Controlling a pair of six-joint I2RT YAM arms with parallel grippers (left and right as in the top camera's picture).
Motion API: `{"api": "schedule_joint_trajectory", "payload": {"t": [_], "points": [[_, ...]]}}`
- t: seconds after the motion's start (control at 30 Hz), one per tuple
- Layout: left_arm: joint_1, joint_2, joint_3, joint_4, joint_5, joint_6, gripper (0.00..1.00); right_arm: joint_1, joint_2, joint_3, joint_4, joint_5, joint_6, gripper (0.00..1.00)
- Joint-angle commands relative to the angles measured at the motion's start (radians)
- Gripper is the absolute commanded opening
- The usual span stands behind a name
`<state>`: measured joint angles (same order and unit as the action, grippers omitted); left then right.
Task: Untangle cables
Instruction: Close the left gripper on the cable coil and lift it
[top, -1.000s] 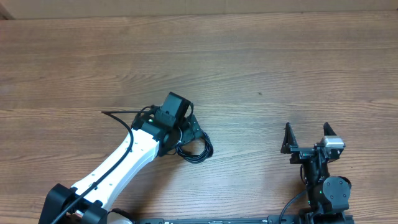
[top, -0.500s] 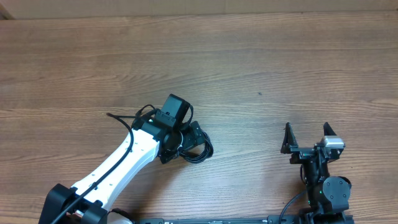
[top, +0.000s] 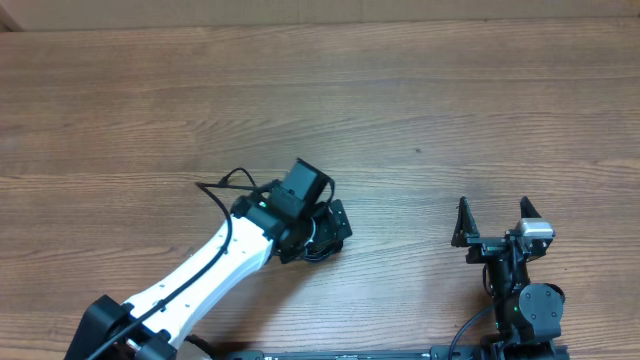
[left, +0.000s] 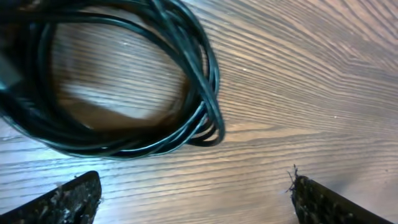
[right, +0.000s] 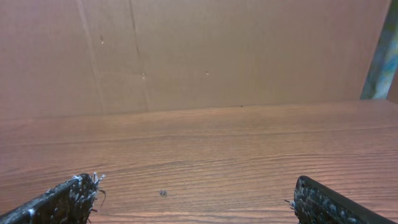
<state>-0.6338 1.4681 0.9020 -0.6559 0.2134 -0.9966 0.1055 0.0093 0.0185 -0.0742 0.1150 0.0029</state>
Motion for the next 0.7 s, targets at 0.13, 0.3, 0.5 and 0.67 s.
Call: {"api": "schedule_joint_trajectory", "payload": {"t": [0.13, 0.3, 0.5, 0.67], "points": [[-0.029, 0.032, -0.002, 0.044, -0.128, -0.152, 0.95, -0.003, -0.005, -0.011, 0.004, 0.004, -0.003, 1.0], [-0.029, 0.088, -0.002, 0.099, -0.116, -0.153, 0.89, -0.003, -0.005, -0.011, 0.004, 0.004, -0.003, 1.0], [-0.029, 0.183, -0.002, 0.176, -0.08, -0.153, 0.57, -0.003, -0.005, -0.011, 0.004, 0.004, -0.003, 1.0], [-0.029, 0.219, -0.002, 0.22, -0.063, -0.153, 0.25, -0.003, -0.005, -0.011, 0.004, 0.004, -0.003, 1.0]]}}
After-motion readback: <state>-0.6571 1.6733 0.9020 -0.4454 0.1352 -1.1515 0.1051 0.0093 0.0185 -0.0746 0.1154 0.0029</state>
